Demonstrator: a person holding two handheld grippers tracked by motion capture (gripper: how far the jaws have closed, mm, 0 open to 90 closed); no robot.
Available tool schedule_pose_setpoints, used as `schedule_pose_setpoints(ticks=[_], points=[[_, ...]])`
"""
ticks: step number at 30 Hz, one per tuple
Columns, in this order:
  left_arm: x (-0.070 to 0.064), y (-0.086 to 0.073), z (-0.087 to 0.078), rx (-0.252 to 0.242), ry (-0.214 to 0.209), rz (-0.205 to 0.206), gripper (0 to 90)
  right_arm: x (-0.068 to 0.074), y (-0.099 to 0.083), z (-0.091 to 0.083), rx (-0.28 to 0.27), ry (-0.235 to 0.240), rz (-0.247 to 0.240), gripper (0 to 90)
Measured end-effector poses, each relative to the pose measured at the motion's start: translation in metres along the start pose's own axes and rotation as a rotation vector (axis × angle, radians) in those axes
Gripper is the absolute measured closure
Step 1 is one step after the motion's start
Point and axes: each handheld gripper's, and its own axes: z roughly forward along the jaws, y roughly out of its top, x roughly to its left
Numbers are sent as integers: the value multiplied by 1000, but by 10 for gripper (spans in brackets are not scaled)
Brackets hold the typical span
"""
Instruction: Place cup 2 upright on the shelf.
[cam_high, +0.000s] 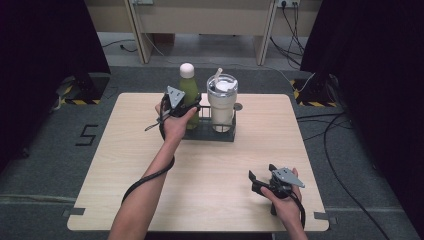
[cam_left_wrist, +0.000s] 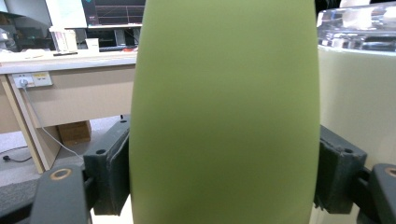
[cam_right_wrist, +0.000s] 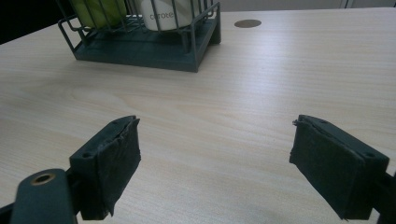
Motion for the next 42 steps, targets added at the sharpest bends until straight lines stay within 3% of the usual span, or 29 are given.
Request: schedule_pose_setpoints(ticks=[21,27,42], points=[[1,-2,-3,-8,-9,9,204,1,0,0,1,3,-5,153],[1,-2,-6,-6,7,16,143,1,0,0,1,5,-10,153],[2,4,-16,-16,4,22,114,2,0,0,1,1,-16,153]])
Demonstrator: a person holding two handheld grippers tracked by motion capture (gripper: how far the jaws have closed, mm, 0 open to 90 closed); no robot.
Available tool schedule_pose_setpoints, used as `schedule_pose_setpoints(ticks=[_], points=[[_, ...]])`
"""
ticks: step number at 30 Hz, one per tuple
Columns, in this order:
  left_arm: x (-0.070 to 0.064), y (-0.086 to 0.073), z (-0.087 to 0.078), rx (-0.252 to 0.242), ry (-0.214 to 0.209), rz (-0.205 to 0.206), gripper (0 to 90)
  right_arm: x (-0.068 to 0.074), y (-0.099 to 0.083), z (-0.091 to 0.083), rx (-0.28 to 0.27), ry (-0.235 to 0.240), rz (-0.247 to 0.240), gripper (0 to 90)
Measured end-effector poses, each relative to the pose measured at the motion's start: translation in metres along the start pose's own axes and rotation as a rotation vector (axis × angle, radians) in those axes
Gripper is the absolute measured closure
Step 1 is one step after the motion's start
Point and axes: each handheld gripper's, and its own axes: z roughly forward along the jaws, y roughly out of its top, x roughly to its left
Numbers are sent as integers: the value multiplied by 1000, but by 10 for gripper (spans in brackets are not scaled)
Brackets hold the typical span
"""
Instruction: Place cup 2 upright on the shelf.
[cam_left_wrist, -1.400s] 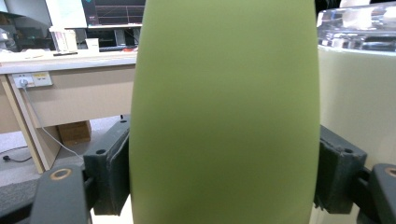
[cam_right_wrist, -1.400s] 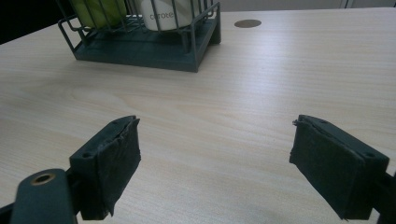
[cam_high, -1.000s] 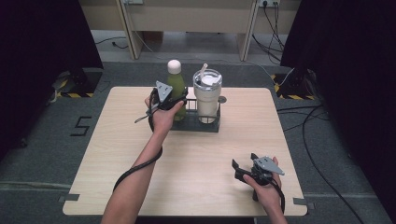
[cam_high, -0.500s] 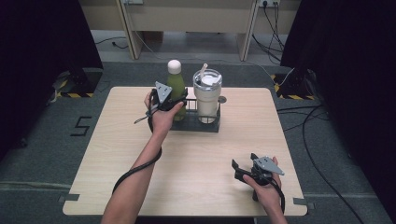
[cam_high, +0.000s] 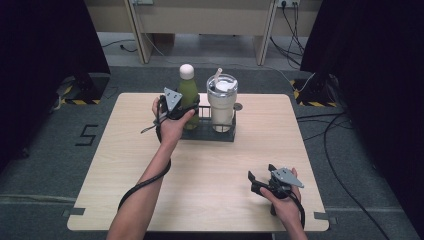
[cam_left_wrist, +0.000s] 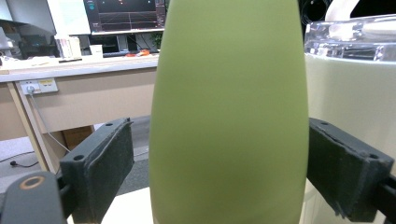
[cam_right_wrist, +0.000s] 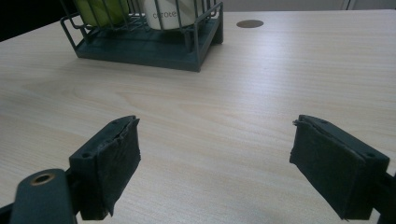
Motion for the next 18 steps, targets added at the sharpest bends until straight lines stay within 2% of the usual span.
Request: schedule_pose_setpoints(ticks=[6,9,18], points=[[0,3,-8,10,2,-8,113,1,0,0,0,-1,-1,153],[-1,4,-13,12,-1,4,114,1,0,0,1,-1,-4,153],[0,4,-24,25,-6,6,114,1,0,0,1,-2,-4,153]])
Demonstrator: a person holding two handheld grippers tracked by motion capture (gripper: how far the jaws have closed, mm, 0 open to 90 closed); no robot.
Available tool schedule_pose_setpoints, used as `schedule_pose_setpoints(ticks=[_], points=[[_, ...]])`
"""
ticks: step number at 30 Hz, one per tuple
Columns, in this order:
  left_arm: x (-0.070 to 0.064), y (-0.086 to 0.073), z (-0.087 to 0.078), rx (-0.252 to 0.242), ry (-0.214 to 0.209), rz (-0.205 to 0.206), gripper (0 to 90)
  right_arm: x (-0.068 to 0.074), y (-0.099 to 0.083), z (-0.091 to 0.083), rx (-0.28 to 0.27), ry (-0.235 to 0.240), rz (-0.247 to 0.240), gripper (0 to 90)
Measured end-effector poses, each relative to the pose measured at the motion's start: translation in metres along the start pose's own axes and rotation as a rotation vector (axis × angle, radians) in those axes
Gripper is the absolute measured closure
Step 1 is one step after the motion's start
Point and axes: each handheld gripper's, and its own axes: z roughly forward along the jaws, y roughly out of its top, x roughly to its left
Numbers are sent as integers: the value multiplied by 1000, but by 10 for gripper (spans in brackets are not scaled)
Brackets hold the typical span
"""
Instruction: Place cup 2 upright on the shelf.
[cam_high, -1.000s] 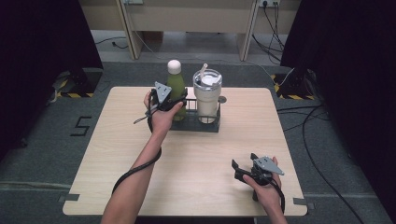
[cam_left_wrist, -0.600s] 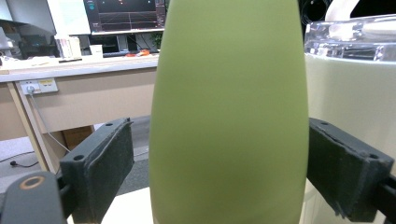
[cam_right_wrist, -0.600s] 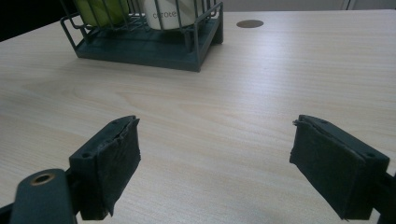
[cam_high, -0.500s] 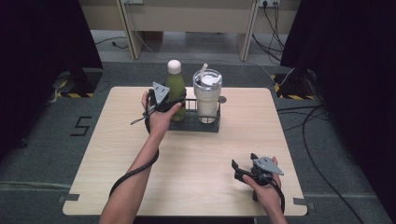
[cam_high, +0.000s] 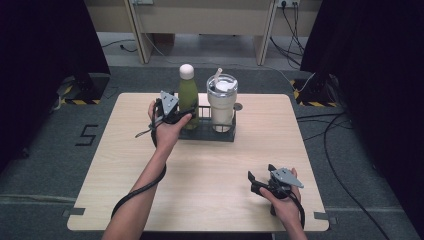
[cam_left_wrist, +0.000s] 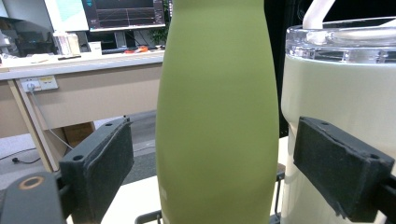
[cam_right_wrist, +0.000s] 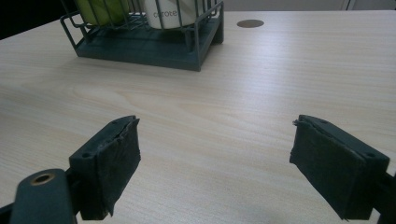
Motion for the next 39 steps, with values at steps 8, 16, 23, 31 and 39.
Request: schedule_pose_setpoints(ticks=[8,16,23,31,39], points=[[1,-1,-10,2,-17,-12,115,0,0,0,1,0,-1,153],[4,-4,-26,0,-35,-16,118,0,0,0,3,-1,-5,153],[6,-8,-36,0,-42,-18,121,0,0,0,2,-2,-6,153],[8,-18,-48,14,-61,-3,131,1,0,0,2,-3,-2,153],[18,-27,-58,28,-67,-6,133,1,0,0,4,-3,-5,153]])
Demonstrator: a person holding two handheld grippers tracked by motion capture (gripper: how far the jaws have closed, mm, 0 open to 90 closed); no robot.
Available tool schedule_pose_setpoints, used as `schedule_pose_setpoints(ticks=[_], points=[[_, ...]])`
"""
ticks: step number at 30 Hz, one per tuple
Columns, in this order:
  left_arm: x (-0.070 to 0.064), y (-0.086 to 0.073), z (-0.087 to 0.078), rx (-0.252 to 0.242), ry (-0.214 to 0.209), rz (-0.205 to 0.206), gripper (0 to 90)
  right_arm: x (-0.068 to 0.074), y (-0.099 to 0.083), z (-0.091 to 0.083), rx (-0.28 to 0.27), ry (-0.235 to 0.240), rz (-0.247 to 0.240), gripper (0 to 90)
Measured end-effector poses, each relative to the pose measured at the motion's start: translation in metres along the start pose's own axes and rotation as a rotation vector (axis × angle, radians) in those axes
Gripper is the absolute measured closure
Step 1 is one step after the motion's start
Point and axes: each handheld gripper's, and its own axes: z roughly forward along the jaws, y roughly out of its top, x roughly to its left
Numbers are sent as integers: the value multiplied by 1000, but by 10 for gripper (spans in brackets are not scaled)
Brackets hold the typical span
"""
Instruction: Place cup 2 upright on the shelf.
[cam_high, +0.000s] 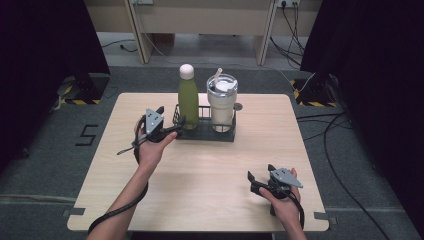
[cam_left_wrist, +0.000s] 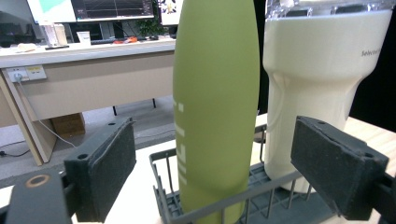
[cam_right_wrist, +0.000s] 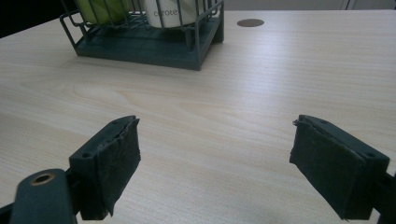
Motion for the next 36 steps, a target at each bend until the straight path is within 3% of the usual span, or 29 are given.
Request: schedule_pose_setpoints(ticks=[19,30,36], points=[[20,-14,-30,-60,24,-10,134,0,0,0,0,-2,3,153],[29,-33,-49,-34,39,-5,134,1,0,0,2,-3,4,153],[28,-48,-63,-4,33,-21,134,1,0,0,2,-3,4,153]])
